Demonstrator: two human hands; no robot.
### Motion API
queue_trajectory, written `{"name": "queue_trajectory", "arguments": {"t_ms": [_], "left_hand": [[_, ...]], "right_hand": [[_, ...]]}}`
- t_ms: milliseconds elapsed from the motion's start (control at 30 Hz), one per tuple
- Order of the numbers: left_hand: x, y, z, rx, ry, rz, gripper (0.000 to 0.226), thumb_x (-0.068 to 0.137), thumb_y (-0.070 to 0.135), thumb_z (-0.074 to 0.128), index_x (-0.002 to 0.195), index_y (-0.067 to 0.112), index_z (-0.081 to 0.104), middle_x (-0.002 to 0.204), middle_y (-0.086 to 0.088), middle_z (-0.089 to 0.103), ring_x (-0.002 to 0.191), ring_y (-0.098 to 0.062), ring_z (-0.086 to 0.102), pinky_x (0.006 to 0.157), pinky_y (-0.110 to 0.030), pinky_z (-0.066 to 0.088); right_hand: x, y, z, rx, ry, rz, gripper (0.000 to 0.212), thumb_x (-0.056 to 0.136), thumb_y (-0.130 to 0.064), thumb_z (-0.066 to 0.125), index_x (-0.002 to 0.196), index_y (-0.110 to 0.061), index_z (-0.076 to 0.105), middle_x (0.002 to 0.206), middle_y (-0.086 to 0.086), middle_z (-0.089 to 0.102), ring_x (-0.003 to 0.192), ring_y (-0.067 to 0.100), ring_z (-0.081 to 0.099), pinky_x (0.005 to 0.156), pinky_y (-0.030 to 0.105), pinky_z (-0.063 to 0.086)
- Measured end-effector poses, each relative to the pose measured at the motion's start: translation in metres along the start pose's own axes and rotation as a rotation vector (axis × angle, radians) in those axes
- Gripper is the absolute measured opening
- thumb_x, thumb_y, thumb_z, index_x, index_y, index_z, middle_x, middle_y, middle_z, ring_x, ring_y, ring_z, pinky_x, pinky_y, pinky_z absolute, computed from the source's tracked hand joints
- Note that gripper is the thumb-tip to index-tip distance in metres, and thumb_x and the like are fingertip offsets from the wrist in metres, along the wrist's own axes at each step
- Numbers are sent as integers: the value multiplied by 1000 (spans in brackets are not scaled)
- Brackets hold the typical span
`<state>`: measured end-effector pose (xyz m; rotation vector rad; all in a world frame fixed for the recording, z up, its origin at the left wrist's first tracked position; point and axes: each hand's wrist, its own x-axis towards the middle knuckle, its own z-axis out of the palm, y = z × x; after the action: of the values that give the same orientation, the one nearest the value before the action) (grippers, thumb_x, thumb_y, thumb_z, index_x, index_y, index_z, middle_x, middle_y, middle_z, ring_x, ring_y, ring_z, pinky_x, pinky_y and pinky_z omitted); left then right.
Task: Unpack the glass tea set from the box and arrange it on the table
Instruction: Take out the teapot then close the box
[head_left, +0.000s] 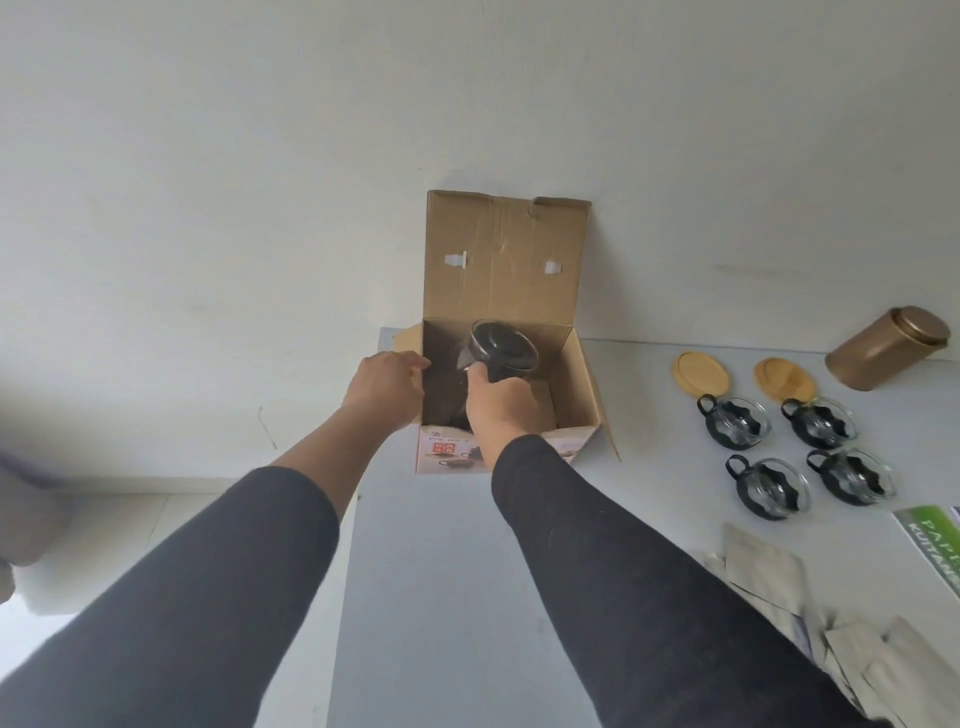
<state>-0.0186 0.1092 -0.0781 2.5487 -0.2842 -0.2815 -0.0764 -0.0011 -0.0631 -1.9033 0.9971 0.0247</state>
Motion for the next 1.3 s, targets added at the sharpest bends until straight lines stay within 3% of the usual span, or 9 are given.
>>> {"name": "queue_trajectory", "arguments": {"t_ms": [200,333,400,467,533,700,900,1033,1300], "left_hand": [[-2,0,-3,23,-16,-4,40,93,10,43,127,24,60,129,-6,60,120,-27,52,101,-34,46],[-5,9,-4,112,-32,-26,47,89,5,45,131,22,56,133,-8,54,124,-27,48,101,-37,45],[-9,20,-2,207,-7,-29,54,84,1,48,133,21,54,135,-8,47,125,-27,46,101,-39,44],[-15,35,4,256,61,4,53,83,2,49,132,20,55,138,-5,42,126,-26,44,103,-38,40],[-22,54,16,241,115,67,44,88,9,48,130,18,56,141,-3,41,129,-25,40,107,-37,35],[-35,114,57,175,69,143,38,92,31,48,124,14,61,135,-5,48,125,-25,45,104,-37,38],[-44,169,113,222,-88,-58,62,93,53,40,137,9,42,137,-10,47,129,-29,43,104,-42,35],[-41,174,138,331,-98,-175,56,95,50,30,133,11,43,131,-8,53,124,-27,46,100,-43,33],[-41,176,151,439,-22,-163,37,95,35,24,109,16,53,110,-6,57,106,-27,47,85,-42,31]], "right_hand": [[-7,-15,-38,357,12,46,37,94,-45,47,108,-12,57,75,-5,55,63,8,51,49,20,37],[-11,-27,-71,558,23,61,31,91,-41,55,105,-13,57,91,3,60,76,18,56,52,22,40],[-9,-26,-89,613,34,20,26,90,-37,57,92,-11,62,84,2,62,68,16,56,52,23,40],[-7,-22,-109,593,55,-44,28,91,-33,55,70,-15,56,68,-1,57,57,13,50,52,23,39],[-3,-16,-130,600,81,-101,31,92,-30,53,64,-17,52,62,-3,53,54,12,46,53,24,37],[19,24,-173,558,117,-167,27,95,-28,47,71,-17,47,67,-3,48,59,12,40,56,24,31],[52,94,-214,544,64,-87,29,99,-29,43,73,-19,49,70,-3,47,63,9,41,59,22,30],[77,134,-230,540,29,-33,28,99,-27,42,74,-20,51,69,-3,48,63,8,41,59,21,30],[116,172,-235,449,-29,-4,29,97,-25,41,69,-18,47,66,-1,47,57,11,38,52,23,28]]}}
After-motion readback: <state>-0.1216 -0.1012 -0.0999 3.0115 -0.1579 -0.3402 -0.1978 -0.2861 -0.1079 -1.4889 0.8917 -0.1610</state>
